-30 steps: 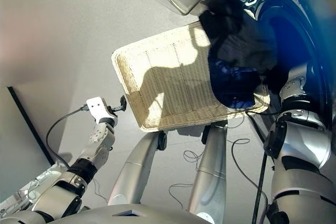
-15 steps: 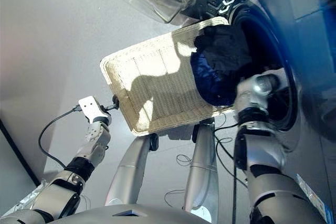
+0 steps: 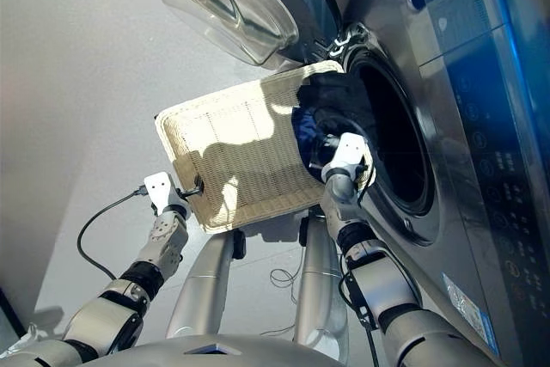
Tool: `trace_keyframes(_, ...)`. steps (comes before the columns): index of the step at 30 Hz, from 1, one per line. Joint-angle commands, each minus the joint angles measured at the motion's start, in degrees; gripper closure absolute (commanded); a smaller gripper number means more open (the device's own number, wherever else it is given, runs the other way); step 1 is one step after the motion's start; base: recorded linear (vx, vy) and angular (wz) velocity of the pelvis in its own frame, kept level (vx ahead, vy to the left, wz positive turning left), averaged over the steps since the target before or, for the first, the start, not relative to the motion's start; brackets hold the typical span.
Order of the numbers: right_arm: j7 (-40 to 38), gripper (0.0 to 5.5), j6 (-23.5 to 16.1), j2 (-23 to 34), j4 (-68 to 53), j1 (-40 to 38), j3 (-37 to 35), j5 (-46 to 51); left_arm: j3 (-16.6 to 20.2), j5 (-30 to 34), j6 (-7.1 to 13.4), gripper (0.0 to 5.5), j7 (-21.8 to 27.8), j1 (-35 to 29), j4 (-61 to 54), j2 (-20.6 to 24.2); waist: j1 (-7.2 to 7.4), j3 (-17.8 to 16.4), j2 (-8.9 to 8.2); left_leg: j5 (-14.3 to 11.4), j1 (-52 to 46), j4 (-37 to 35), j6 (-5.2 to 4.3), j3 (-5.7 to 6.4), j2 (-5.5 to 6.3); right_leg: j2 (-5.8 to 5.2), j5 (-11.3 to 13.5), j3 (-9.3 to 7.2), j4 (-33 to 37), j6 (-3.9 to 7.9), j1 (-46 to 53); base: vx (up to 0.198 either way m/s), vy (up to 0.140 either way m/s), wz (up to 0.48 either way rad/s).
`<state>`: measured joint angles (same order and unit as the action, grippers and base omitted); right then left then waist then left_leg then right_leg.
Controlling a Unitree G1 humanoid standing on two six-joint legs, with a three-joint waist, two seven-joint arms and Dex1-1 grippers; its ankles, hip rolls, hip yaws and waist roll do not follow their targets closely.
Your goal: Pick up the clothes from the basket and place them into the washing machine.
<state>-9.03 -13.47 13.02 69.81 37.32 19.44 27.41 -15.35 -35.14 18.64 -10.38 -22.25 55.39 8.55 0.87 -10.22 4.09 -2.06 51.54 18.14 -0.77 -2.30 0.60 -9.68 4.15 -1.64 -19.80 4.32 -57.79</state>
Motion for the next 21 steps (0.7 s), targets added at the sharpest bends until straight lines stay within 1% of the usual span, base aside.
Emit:
trace_keyframes(1, 0.80, 0.00, 1.50, 1.69, 1.77, 4.16, 1.27, -6.76, 1.89, 1.15, 0.76, 0.00, 0.83, -2.76, 0.76, 2.97, -2.11, -2.51, 0.02, -3.17, -0.16, 2.41, -1.90, 2.34, -2.05, 0.15, -3.24, -0.62, 0.89, 2.77, 3.13, 0.000, 0.000, 0.000)
trace_keyframes(2, -0.45, 0.00, 1.81, 2.05, 2.92, 5.08, 1.37, -9.11, 2.07, 0.78, 0.63, 0.00, 0.81, -3.20, 1.35, 3.00, -2.37, -2.59, 0.14, -3.17, 0.36, 2.56, -1.86, 2.50, -2.07, 0.24, -3.41, -0.60, 0.51, 2.76, 2.49, 0.000, 0.000, 0.000)
trace_keyframes(4, -2.07, 0.00, 2.12, 2.77, 4.56, 6.52, -0.71, -9.32, 1.90, 0.64, 0.45, 0.00, 0.74, -4.17, 1.53, 2.98, -3.11, -3.25, 0.68, -3.38, 2.25, 3.76, -1.67, 3.16, -2.21, 0.29, -4.13, -0.39, -1.11, 2.73, 0.67, 0.000, 0.000, 0.000)
trace_keyframes(5, -2.07, 0.00, 2.12, 2.78, 4.58, 6.54, -0.73, -9.32, 1.90, 0.64, 0.45, 0.00, 0.74, -4.19, 1.54, 2.98, -3.13, -3.21, 0.69, -3.41, 2.34, 3.83, -1.67, 3.17, -2.21, 0.29, -4.16, -0.39, -1.16, 2.73, 0.59, 0.000, 0.000, 0.000)
trace_keyframes(7, -2.65, 0.00, 2.76, 4.20, 6.63, 8.12, -1.77, -10.18, 1.54, 0.31, 0.70, 0.00, 0.68, -4.79, 1.09, 3.06, -3.71, -3.76, 1.34, -4.03, 4.41, 5.81, -1.50, 3.48, -2.40, 0.07, -5.44, -0.29, -3.94, 2.54, -1.55, 0.000, 0.000, 0.000)
trace_keyframes(8, -2.89, 0.00, 3.20, 5.06, 7.32, 9.75, -2.16, -10.27, 1.37, -0.40, 0.79, 0.00, 0.72, -5.07, 0.47, 3.21, -4.11, -4.17, 1.76, -4.52, 6.35, 7.89, -1.32, 3.81, -2.25, 0.09, -6.12, -0.28, -6.18, 2.31, -3.27, 0.000, 0.000, 0.000)
trace_keyframes(10, -3.04, 0.00, 3.30, 5.79, 7.64, 11.28, -2.76, -9.63, 1.62, -1.47, 0.80, 0.00, 0.56, -5.23, -0.44, 3.38, -4.64, -4.30, 2.16, -5.13, 8.53, 10.07, -1.16, 4.07, -2.12, 0.16, -7.08, -0.30, -9.09, 2.09, -5.38, -0.009, -0.006, 0.115)
trace_keyframes(11, -3.02, 0.00, 3.29, 5.80, 7.66, 11.30, -2.76, -9.63, 1.62, -1.47, 0.79, 0.00, 0.55, -5.24, -0.46, 3.38, -4.65, -4.23, 2.17, -5.18, 8.67, 10.17, -1.16, 4.08, -2.11, 0.16, -7.12, -0.30, -9.17, 2.09, -5.51, -0.020, -0.011, 0.236)
trace_keyframes(12, -2.84, 0.00, 3.31, 6.67, 8.05, 12.59, -3.41, -8.76, 1.58, -1.82, 0.71, 0.00, 0.53, -5.21, -1.16, 3.65, -4.90, -4.42, 2.41, -5.57, 10.55, 12.04, -1.04, 4.43, -2.02, 0.00, -7.64, -0.35, -11.35, 1.98, -7.09, -0.017, -0.005, 0.208)
trace_keyframes(14, -2.71, 0.00, 3.27, 7.17, 8.19, 13.37, -3.87, -7.78, 1.48, -1.78, 0.68, 0.00, 0.47, -5.20, -1.41, 3.68, -4.98, -4.34, 2.56, -5.88, 11.35, 12.79, -0.93, 4.45, -1.96, -0.06, -8.00, -0.27, -12.39, 1.96, -7.86, -0.008, -0.003, 0.088)
trace_keyframes(15, -2.81, 1.92, 2.81, 7.08, 7.67, 14.26, -5.11, -5.49, 1.30, -1.79, 0.59, 0.00, 0.39, -5.28, -1.79, 3.80, -5.01, -4.47, 2.59, -6.08, 12.01, 14.03, -0.89, 4.77, -1.71, -0.09, -8.41, -0.27, -13.85, 1.80, -8.43, 0.000, 0.000, 0.000)
trace_keyframes(16, -2.80, 3.71, 2.81, 7.08, 7.68, 14.27, -5.12, -5.47, 1.29, -1.80, 0.59, 0.00, 0.39, -5.29, -1.79, 3.81, -5.02, -4.45, 2.57, -6.12, 12.08, 14.10, -0.89, 4.77, -1.70, -0.10, -8.45, -0.27, -13.92, 1.80, -8.50, 0.000, 0.000, 0.000)
trace_keyframes(17, -2.32, 4.64, 1.86, 6.55, 6.55, 14.15, -6.86, -0.84, 1.53, -2.09, 0.68, 0.00, 0.28, -5.16, -1.86, 3.65, -4.99, -4.41, 2.49, -6.40, 11.96, 14.53, -0.83, 4.74, -1.65, -0.09, -8.70, -0.06, -14.45, 1.78, -8.46, 0.000, 0.000, 0.000)
trace_keyframes(18, -1.21, 5.50, 1.04, 5.67, 5.21, 13.96, -7.72, 2.65, 1.73, -2.09, 0.57, 0.00, 0.28, -4.98, -2.09, 3.73, -4.84, -4.27, 2.23, -6.70, 11.94, 15.16, -0.75, 4.55, -1.62, -0.26, -8.64, -0.20, -14.91, 1.79, -8.43, 0.000, 0.000, 0.000)
trace_keyframes(20, -0.31, 5.50, 0.63, 5.33, 4.39, 13.82, -7.97, 4.36, 1.69, -1.86, 0.61, 0.00, 0.30, -4.79, -2.44, 3.86, -4.66, -4.16, 2.08, -6.82, 11.75, 15.04, -0.77, 4.36, -1.66, -0.35, -8.59, -0.17, -14.76, 1.81, -8.28, 0.000, 0.000, 0.000)
trace_keyframes(21, 1.01, 5.50, 0.19, 4.53, 3.26, 13.45, -8.40, 7.30, 1.78, -1.46, 0.53, 0.00, 0.44, -4.78, -2.32, 3.96, -4.40, -3.72, 1.79, -6.89, 11.00, 14.52, -0.74, 4.22, -1.70, -0.62, -8.48, -0.33, -14.13, 1.81, -7.71, 0.000, 0.000, 0.000)
